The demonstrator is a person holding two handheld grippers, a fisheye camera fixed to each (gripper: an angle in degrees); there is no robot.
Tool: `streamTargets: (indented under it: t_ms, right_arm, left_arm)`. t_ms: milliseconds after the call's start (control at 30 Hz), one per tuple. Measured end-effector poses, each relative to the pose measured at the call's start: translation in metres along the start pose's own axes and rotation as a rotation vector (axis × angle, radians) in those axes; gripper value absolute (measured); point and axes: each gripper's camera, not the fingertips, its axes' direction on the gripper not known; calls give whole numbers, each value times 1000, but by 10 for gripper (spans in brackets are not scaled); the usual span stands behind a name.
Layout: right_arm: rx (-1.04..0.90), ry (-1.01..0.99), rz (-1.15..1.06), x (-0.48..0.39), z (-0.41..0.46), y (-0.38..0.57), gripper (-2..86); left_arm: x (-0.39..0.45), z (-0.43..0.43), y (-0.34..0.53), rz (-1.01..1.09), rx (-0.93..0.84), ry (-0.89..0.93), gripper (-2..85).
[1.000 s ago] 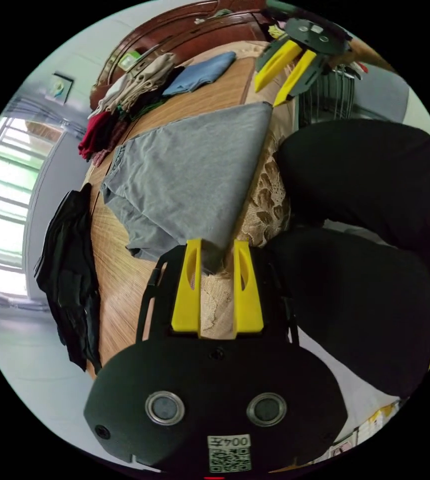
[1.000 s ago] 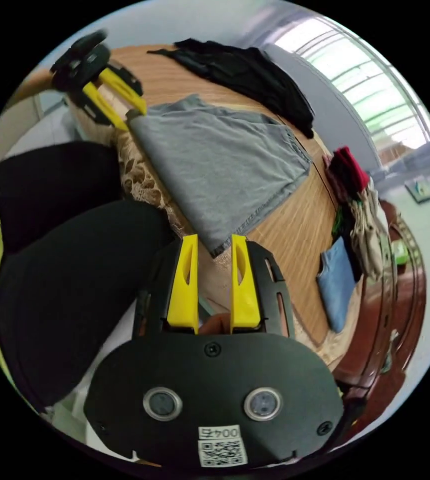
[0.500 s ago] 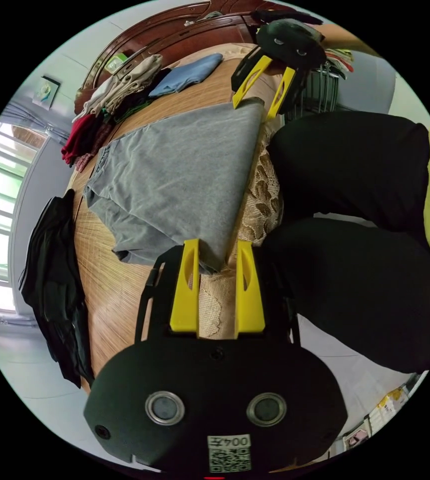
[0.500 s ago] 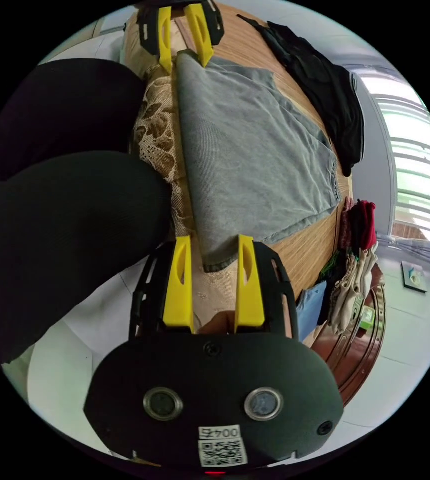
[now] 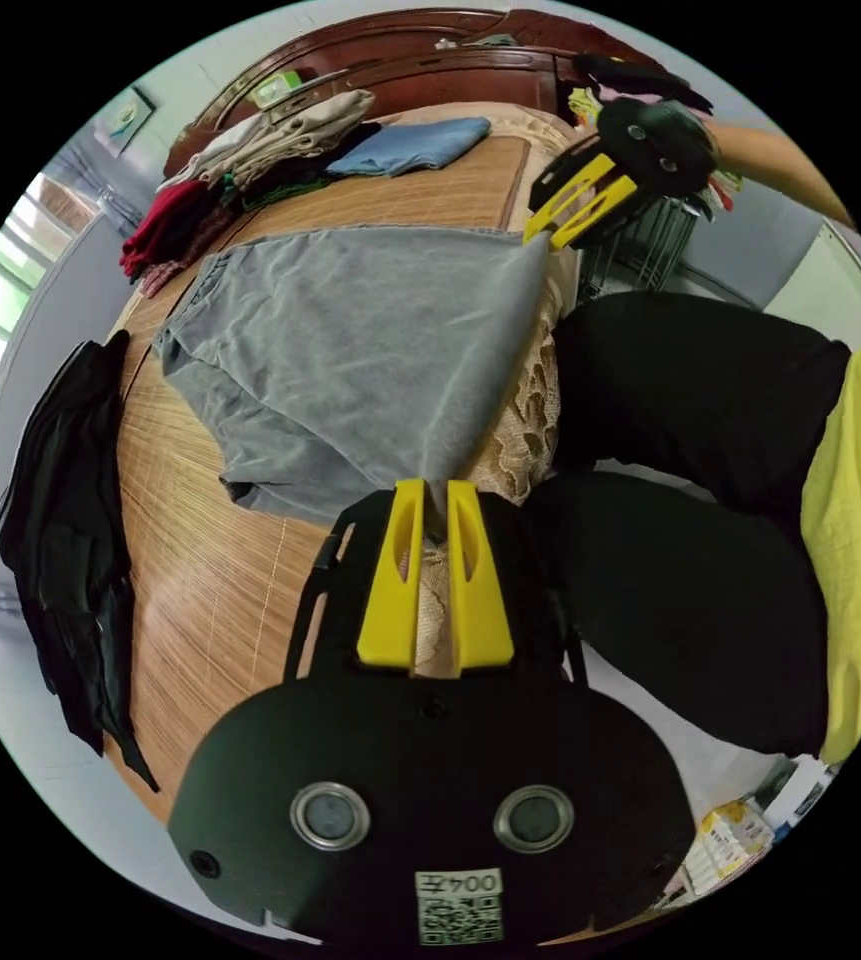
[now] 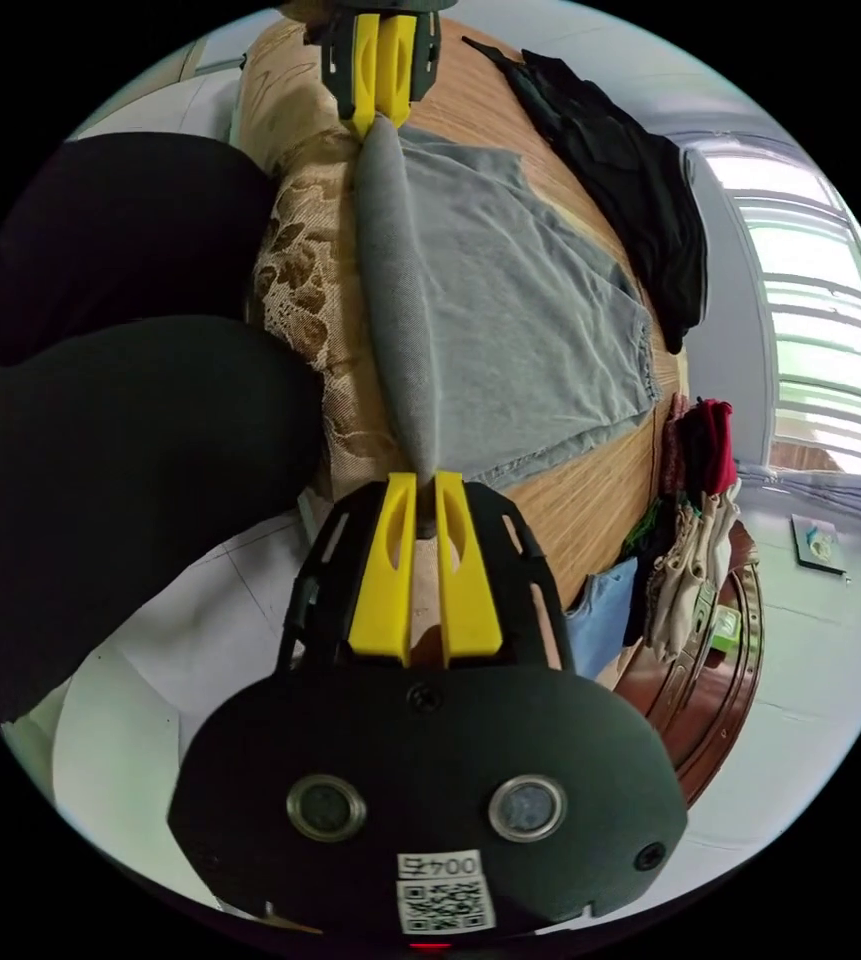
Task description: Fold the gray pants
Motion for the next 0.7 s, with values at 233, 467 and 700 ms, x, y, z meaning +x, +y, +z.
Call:
streamTargets:
  t_ms: [233,467,700]
  right_arm:
    - [41,67,116,9,-30,18,10]
    - [101,25,200,9,-94,59,4]
    - [97,-83,249,-11,-108,83,5]
  left_arm:
    - [-9,-35,30,-179,116,46,24]
    - [27,-90,71,-227,209,74,23]
    - [61,-95,106,-247,200,127,22]
